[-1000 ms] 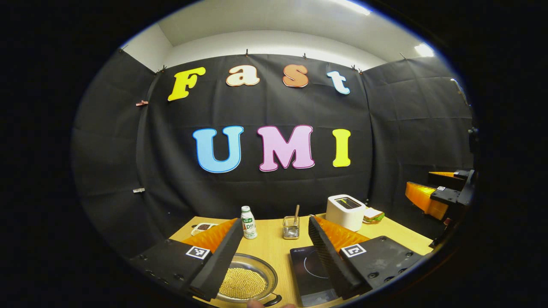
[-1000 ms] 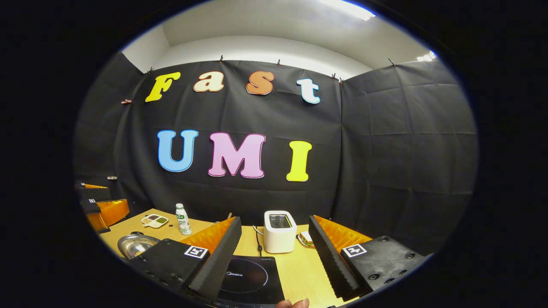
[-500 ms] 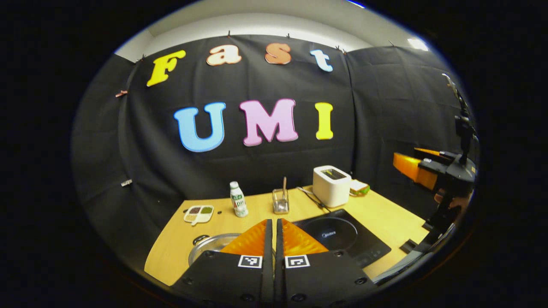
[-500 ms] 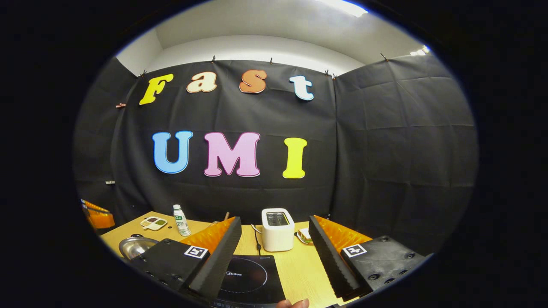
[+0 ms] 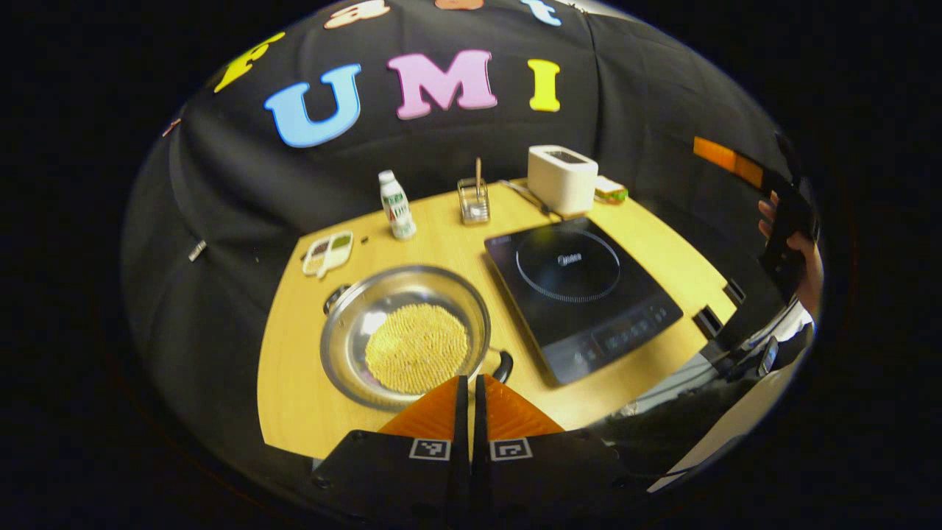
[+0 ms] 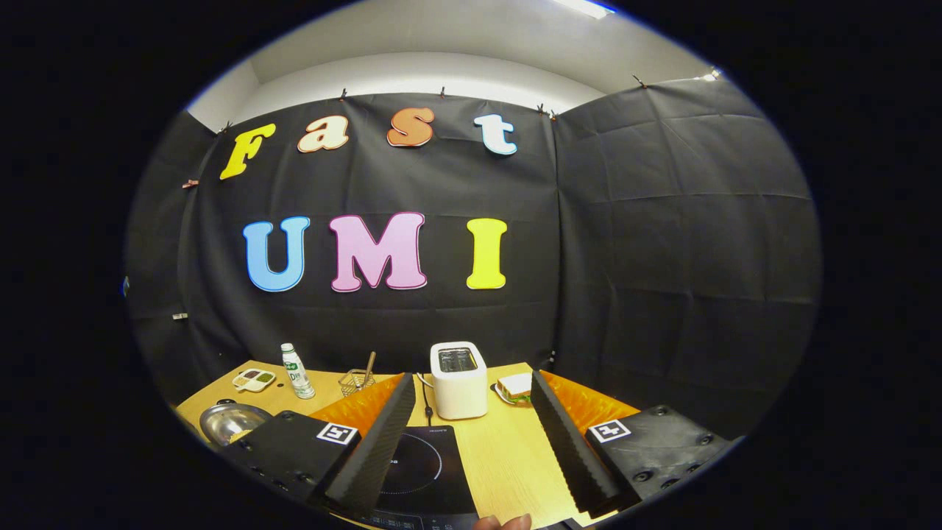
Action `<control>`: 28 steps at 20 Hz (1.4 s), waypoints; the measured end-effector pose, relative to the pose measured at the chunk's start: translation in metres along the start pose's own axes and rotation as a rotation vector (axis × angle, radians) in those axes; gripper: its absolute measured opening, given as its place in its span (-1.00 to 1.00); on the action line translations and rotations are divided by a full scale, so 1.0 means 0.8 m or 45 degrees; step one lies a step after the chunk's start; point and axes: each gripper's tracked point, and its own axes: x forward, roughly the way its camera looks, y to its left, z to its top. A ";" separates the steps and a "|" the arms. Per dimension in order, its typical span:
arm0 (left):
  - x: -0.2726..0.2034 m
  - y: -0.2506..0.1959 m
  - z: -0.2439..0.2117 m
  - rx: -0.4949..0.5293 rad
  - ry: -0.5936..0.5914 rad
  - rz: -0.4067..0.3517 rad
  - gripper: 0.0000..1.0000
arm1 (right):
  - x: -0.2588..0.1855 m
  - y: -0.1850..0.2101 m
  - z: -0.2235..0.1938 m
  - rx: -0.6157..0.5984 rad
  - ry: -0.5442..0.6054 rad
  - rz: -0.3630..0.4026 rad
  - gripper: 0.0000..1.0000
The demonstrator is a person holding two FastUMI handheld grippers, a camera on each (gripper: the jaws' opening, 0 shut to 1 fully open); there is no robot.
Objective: First push the handle of the pot to place it horizontally, then grasp the pot with both hands and set it on the induction cooktop.
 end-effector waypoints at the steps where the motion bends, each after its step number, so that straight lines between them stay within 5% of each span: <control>1: 0.004 0.003 -0.019 -0.035 0.069 -0.016 -0.90 | -0.001 -0.001 -0.003 -0.003 0.003 0.001 0.96; 5: 0.029 -0.002 -0.066 -0.135 0.270 -0.098 -0.90 | -0.007 0.000 -0.007 -0.031 0.014 0.011 0.96; 9: 0.073 0.012 -0.076 -0.080 0.354 -0.069 -0.90 | -0.015 -0.001 -0.009 -0.056 0.019 0.015 0.96; 28: 0.157 -0.004 -0.005 -0.043 0.304 -0.075 -0.89 | -0.023 -0.031 -0.019 -0.083 0.045 -0.040 0.96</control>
